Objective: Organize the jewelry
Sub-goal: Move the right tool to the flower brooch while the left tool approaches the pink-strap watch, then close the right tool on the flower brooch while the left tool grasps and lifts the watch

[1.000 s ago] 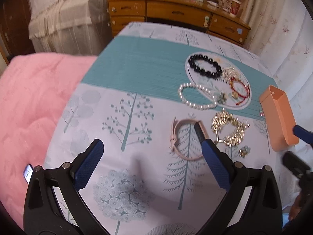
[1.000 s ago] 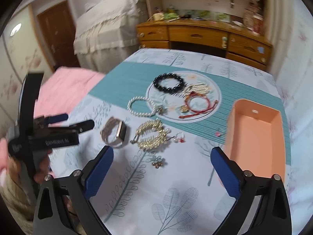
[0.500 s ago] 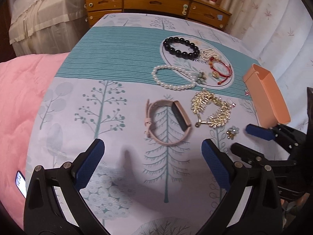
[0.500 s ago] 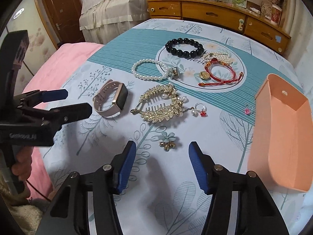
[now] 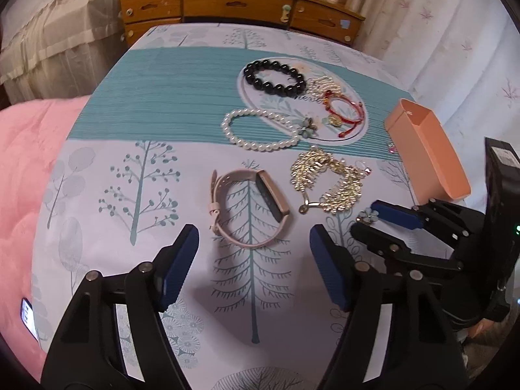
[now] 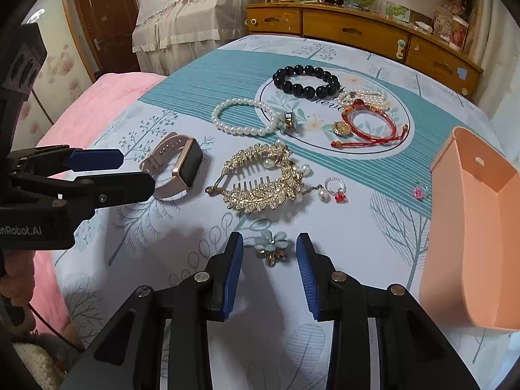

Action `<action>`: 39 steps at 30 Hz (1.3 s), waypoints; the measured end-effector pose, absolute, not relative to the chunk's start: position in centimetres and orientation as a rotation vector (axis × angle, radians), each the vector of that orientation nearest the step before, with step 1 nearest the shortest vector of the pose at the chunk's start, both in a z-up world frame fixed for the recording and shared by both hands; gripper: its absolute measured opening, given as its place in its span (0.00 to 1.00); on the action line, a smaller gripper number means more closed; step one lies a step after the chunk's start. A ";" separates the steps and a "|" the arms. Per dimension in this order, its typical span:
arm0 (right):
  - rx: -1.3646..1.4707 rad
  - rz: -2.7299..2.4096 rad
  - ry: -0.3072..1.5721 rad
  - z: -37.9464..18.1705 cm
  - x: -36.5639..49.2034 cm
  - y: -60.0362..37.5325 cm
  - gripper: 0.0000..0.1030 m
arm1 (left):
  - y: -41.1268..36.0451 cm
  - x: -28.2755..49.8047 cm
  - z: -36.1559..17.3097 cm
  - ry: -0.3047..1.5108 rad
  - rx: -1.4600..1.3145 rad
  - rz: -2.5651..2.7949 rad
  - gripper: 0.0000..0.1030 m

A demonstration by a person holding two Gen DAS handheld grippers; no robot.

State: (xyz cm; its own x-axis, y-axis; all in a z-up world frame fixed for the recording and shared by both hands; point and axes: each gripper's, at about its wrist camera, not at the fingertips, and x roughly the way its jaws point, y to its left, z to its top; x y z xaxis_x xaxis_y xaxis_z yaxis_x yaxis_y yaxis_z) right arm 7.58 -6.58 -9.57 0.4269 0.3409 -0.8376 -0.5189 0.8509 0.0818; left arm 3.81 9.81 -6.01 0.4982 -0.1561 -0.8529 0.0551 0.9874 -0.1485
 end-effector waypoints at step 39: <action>-0.078 0.582 0.958 -9.3 7.2 -8.1 0.20 | 12.2 7.4 -8.3 1.145 -0.183 -0.030 0.06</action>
